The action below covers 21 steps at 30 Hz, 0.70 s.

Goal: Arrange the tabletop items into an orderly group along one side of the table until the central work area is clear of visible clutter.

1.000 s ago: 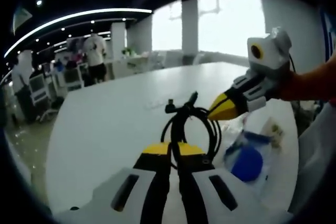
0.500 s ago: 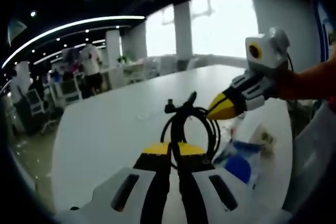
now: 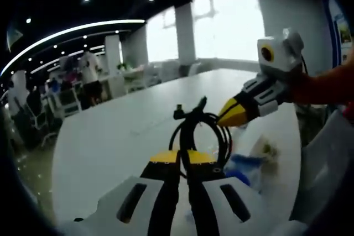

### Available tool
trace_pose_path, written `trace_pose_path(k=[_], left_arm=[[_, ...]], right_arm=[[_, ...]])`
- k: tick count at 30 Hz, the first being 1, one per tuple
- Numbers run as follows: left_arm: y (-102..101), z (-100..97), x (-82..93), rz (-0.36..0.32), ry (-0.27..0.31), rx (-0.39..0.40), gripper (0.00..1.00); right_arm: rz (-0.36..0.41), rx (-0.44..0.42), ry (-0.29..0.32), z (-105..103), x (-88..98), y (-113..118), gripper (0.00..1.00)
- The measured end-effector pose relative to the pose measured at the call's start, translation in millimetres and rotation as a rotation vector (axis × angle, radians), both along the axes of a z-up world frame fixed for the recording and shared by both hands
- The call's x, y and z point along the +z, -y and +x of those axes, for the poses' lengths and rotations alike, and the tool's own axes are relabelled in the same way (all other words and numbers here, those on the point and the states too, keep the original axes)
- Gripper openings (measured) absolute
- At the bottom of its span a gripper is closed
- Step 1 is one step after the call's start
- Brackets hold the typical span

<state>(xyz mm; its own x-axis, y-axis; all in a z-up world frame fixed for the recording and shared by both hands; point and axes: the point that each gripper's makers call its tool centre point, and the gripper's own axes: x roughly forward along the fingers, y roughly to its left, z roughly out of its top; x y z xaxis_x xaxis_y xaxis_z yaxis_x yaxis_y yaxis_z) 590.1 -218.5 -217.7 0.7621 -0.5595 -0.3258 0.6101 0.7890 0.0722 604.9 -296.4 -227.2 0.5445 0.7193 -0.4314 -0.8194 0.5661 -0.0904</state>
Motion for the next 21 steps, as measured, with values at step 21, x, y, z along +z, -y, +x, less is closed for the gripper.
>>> trace_pose_path(k=[21], left_arm=[[57, -15.5, 11.4, -0.002, 0.025, -0.076, 0.0]], right_arm=[[0.003, -0.064, 0.029, -21, 14.7, 59, 0.01]])
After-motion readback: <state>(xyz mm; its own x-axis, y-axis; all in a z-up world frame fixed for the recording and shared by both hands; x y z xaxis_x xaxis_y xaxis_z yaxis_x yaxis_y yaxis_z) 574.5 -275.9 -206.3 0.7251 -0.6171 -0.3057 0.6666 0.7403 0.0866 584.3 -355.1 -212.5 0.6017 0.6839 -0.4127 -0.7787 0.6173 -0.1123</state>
